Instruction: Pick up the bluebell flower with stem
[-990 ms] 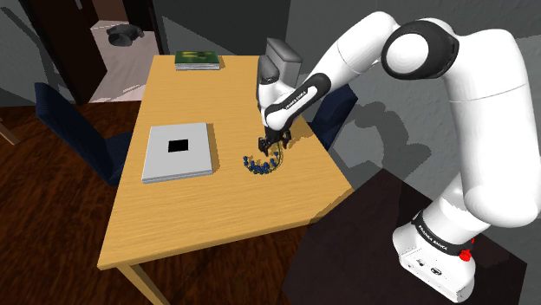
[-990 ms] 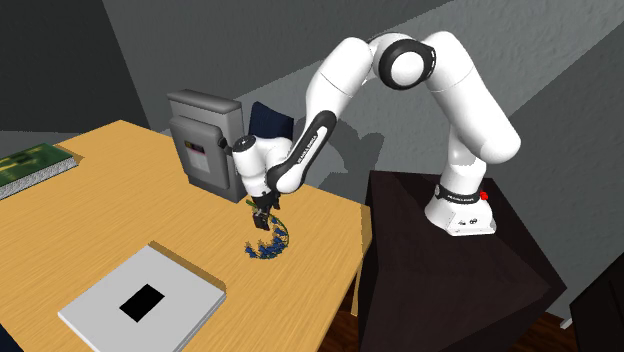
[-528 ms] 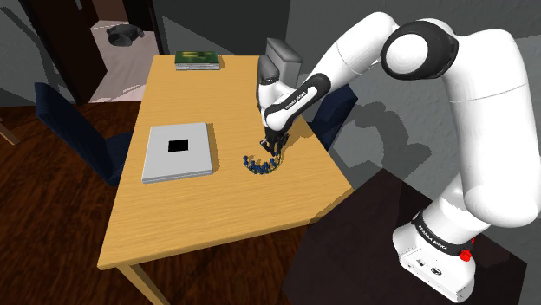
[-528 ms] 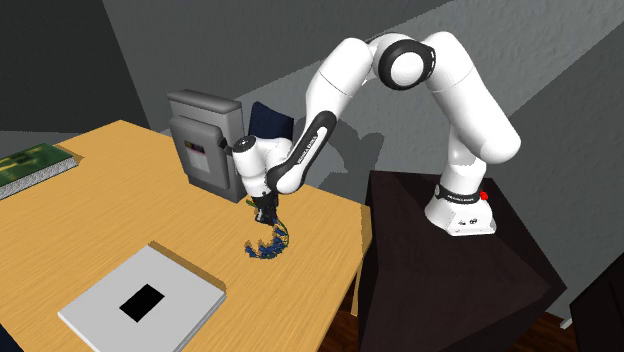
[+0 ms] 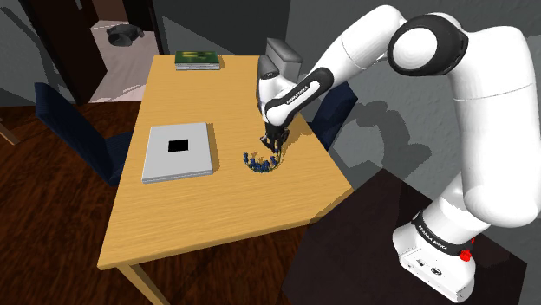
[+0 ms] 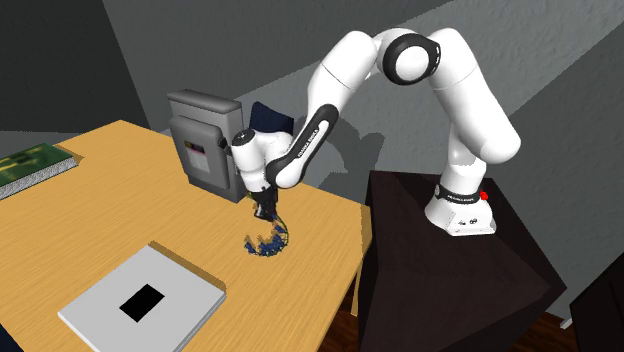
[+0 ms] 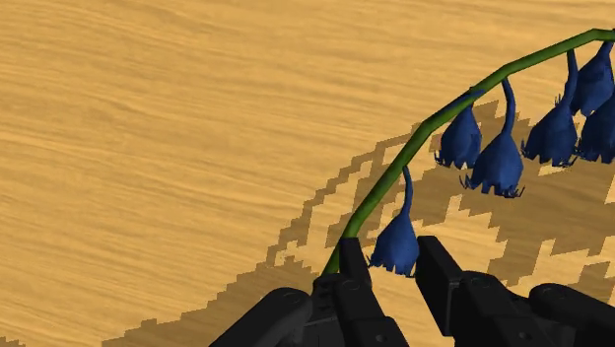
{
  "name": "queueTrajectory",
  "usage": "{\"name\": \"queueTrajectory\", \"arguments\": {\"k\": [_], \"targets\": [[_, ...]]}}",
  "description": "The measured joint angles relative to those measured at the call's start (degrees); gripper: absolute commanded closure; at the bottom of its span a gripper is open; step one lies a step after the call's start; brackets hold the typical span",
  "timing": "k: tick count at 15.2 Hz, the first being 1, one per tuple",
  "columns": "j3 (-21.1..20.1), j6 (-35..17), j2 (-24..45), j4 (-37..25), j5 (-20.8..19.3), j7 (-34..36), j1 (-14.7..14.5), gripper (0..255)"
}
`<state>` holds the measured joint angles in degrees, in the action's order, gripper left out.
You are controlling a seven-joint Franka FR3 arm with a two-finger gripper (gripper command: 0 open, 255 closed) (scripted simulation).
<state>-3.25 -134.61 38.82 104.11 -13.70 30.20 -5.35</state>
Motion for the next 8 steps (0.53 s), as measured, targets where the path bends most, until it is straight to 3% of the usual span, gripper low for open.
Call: {"name": "queueTrajectory", "arguments": {"k": [8], "targets": [[-0.53,3.96,-4.72,0.70,0.79,-1.07,0.45,255]]}}
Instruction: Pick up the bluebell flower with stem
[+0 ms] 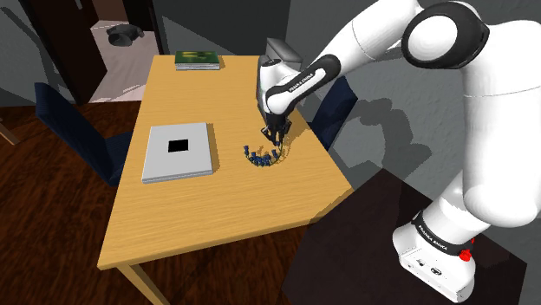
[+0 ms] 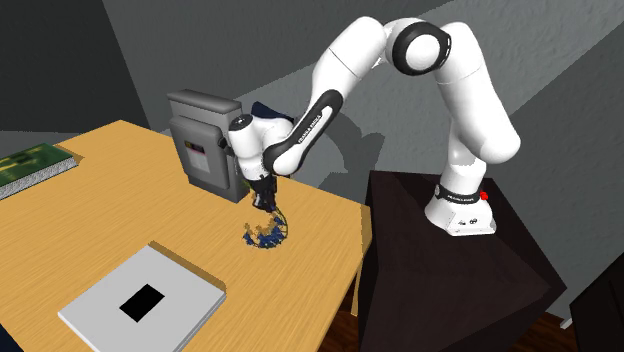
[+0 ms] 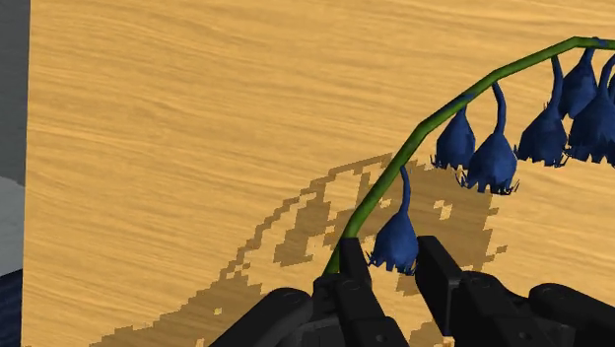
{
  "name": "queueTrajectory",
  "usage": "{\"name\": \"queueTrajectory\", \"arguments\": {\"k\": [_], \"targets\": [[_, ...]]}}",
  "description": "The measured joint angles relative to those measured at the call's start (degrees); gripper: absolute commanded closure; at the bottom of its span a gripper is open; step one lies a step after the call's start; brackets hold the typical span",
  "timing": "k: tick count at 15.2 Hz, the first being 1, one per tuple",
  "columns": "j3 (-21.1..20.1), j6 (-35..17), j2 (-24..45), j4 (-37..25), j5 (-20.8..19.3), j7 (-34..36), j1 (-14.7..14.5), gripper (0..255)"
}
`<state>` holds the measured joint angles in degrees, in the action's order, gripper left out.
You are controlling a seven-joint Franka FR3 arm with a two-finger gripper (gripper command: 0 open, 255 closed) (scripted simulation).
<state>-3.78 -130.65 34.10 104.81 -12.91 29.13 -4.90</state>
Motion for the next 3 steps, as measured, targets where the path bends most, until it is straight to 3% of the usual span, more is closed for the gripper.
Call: {"name": "queueTrajectory", "arguments": {"k": [3], "targets": [[-0.21,1.35,-1.39,0.04,0.26,-0.15,-0.04,255]]}}
